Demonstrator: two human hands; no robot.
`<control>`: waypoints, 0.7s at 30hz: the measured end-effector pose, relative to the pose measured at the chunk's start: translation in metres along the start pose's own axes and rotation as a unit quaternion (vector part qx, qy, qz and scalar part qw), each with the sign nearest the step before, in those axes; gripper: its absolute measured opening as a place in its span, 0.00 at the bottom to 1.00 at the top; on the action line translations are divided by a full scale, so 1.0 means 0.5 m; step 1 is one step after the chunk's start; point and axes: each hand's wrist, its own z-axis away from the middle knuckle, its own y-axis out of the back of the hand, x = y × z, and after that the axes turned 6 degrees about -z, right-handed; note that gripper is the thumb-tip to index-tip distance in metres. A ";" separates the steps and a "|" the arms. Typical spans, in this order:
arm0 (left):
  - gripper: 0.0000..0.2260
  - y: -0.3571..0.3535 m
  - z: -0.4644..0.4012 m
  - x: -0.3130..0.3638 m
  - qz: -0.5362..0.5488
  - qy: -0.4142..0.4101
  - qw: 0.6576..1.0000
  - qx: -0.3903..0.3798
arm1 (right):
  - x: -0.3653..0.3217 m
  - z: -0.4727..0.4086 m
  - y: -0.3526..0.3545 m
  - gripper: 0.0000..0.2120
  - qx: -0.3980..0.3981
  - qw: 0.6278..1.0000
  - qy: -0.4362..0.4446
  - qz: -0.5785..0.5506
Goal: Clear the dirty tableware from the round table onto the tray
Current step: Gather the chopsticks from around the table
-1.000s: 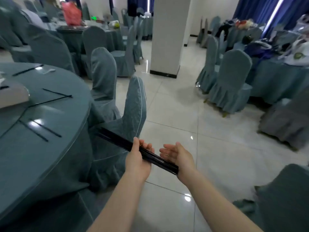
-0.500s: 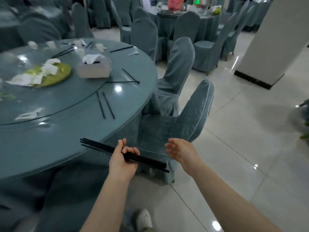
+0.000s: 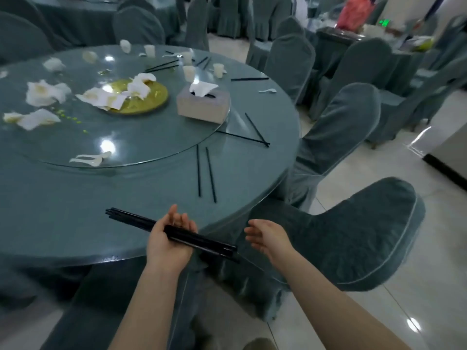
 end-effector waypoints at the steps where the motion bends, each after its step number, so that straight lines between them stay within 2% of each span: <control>1: 0.10 0.004 -0.006 0.014 0.004 -0.008 1.000 0.004 | -0.002 -0.017 -0.015 0.05 -0.003 0.999 0.005 0.033; 3: 0.11 0.014 -0.021 0.043 0.018 -0.025 0.999 0.022 | -0.008 -0.060 -0.050 0.05 -0.006 0.994 0.024 0.109; 7: 0.11 0.027 -0.053 0.092 0.052 -0.053 0.996 0.057 | -0.030 -0.162 -0.126 0.11 -0.010 0.967 0.076 0.242; 10: 0.11 0.032 -0.071 0.119 0.080 -0.073 0.991 0.082 | -0.049 -0.240 -0.187 0.16 -0.015 0.932 0.095 0.348; 14: 0.10 0.035 -0.082 0.135 0.106 -0.092 0.983 0.119 | -0.067 -0.320 -0.249 0.28 0.004 0.868 0.135 0.478; 18: 0.11 0.044 -0.096 0.140 0.116 -0.101 0.977 0.147 | -0.081 -0.365 -0.301 0.38 0.045 0.844 0.139 0.516; 21: 0.10 0.056 -0.105 0.138 0.122 -0.107 0.973 0.165 | -0.085 -0.380 -0.338 0.37 0.051 0.825 0.138 0.546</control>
